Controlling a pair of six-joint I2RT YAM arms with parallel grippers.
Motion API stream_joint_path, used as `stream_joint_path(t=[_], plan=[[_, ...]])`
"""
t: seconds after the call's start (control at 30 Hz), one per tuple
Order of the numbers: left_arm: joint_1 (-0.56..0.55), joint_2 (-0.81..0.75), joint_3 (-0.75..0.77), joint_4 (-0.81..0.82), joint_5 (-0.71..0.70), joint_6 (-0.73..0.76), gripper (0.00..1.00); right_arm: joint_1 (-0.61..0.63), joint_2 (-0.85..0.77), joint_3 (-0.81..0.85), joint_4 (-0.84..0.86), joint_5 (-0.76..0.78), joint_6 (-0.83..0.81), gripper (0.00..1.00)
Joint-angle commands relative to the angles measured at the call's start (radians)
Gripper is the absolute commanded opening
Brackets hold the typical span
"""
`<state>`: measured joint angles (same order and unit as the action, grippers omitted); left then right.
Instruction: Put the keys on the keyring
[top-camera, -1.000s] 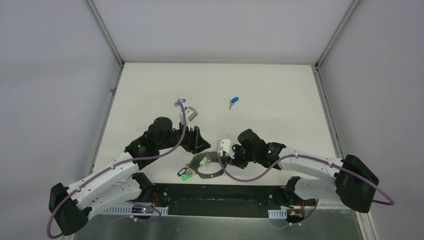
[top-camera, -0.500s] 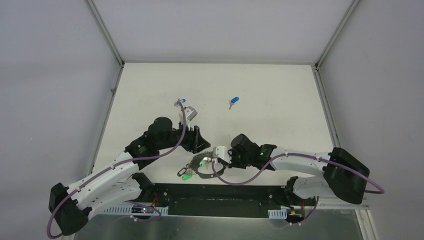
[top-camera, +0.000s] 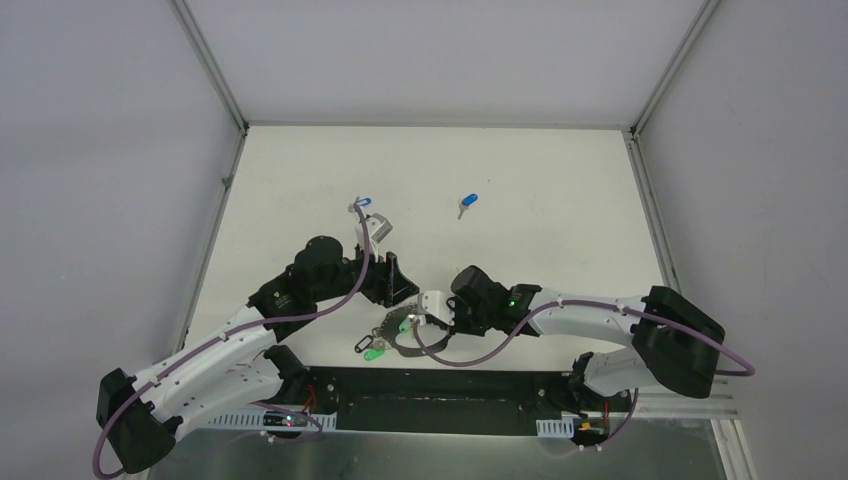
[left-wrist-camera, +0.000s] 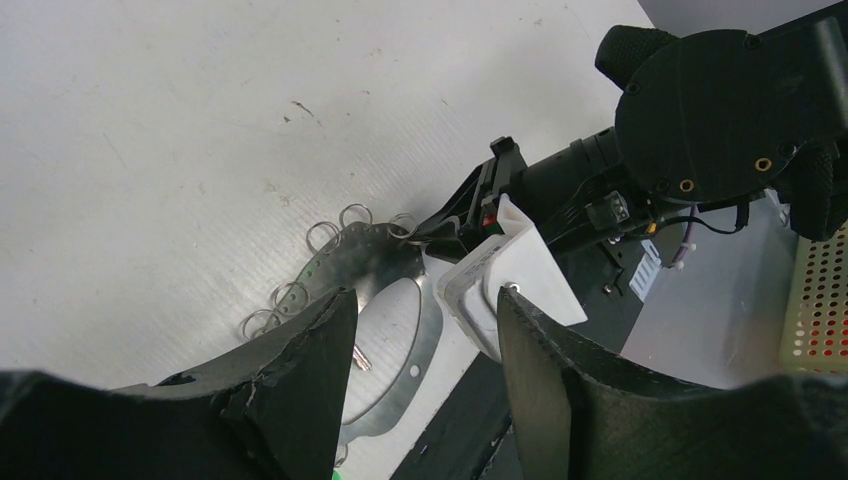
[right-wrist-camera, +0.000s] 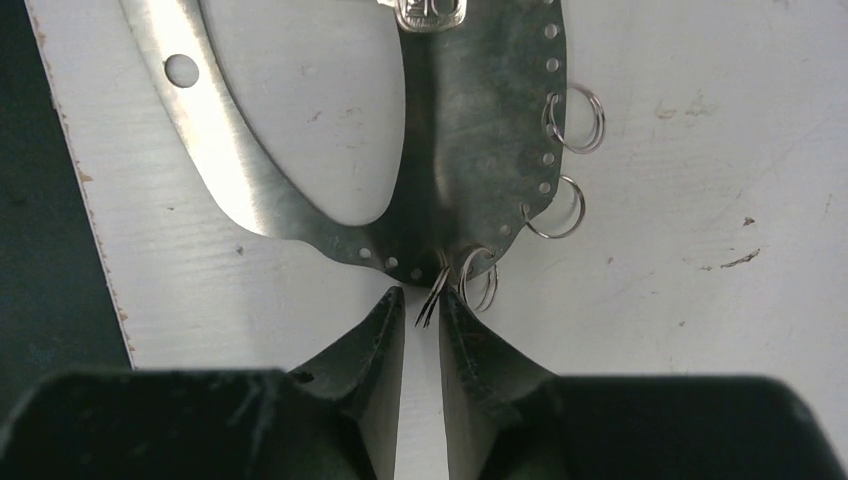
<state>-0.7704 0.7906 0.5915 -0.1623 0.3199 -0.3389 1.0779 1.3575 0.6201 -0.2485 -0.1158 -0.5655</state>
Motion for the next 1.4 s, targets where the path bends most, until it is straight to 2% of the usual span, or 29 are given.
stream_joint_path(t=[0.0, 0.2, 0.33, 0.53, 0.77, 1.1, 1.37], plan=[[0.008, -0.023, -0.002, 0.037, -0.013, 0.026, 0.55, 0.005, 0.017, 0.048, -0.003, 0.022, 0.039, 0.20], [0.007, -0.026, 0.000, 0.019, -0.021, 0.029, 0.55, 0.005, 0.016, 0.064, -0.038, 0.042, 0.052, 0.00], [0.008, -0.025, 0.004, 0.001, -0.022, 0.041, 0.55, 0.005, -0.026, 0.070, -0.064, 0.047, 0.045, 0.00], [0.008, -0.032, 0.012, -0.011, -0.012, 0.072, 0.54, -0.017, -0.196, 0.055, -0.060, 0.000, 0.045, 0.00], [0.007, -0.026, 0.034, 0.003, 0.072, 0.118, 0.52, -0.139, -0.374, 0.066, -0.039, -0.254, 0.111, 0.00], [-0.002, -0.055, -0.018, 0.252, 0.308, 0.218, 0.50, -0.248, -0.425, 0.129, -0.014, -0.515, 0.171, 0.00], [-0.028, -0.061, -0.044, 0.319, 0.338, 0.302, 0.48, -0.265, -0.440, 0.138, 0.041, -0.627, 0.210, 0.00]])
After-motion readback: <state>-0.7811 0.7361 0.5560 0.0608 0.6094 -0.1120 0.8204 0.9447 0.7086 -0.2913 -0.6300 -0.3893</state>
